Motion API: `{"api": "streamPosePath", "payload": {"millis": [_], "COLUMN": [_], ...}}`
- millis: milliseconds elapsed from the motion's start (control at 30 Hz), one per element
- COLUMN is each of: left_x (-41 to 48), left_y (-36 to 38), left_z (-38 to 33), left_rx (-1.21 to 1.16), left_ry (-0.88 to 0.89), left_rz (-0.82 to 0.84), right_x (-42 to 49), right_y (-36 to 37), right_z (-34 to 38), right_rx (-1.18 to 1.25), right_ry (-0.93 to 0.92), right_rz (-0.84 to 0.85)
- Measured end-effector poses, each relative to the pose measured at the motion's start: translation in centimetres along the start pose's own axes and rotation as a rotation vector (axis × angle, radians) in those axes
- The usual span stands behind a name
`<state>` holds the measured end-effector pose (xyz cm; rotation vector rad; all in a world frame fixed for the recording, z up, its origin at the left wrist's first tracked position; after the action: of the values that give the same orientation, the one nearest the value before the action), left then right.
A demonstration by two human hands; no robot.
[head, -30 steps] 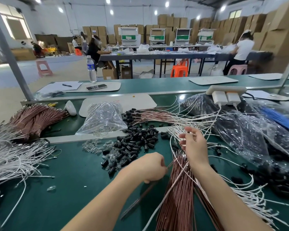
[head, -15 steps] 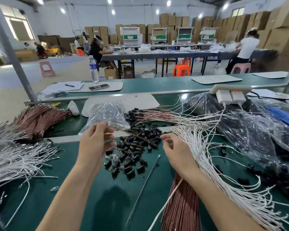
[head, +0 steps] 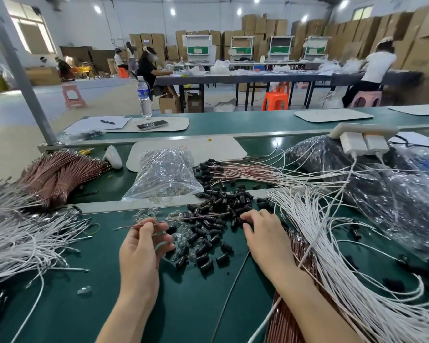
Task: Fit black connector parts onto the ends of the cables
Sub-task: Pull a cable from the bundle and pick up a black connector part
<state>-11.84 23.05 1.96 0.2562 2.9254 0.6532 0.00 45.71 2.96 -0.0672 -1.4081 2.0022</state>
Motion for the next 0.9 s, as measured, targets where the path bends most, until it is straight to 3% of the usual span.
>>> {"api": "streamPosePath", "payload": {"millis": [167,333,400,600,900], "left_x": [-0.1,-0.7,-1.0,-1.3,-1.3], "left_y": [0.6,1.7,2.1,2.3,2.4], "left_z": [0.2,0.6,0.7,0.8,1.1], "left_rx": [0.085,0.103,0.141,0.210,0.228], "left_ry": [0.055,0.040,0.054,0.088,0.103], "left_rz": [0.054,0.136,0.154,0.179,0.200], "right_x": [-0.2,-1.0,-1.2,-1.3,-1.4], "right_y": [-1.3,-0.2,-0.2,-0.6,-0.6], "right_z": [0.2,0.1,0.1,0.0,-0.2], "right_rx": [0.487,1.558,1.755,1.939,1.943], "right_ry": [0.040,0.442,0.516,0.523,0.522], "right_rz": [-0.122,-0.024,-0.019,-0.028,-0.050]}}
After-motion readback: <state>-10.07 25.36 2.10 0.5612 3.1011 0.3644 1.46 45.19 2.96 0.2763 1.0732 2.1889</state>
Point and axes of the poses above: each hand's wrist, its own x-axis towards the middle knuckle, its own y-axis out of the palm, z = x × y, the point moved 6 cm from there along x, towards the middle knuckle, and after that the axes turned 4 degrees about -y, right-handed, at the moved point
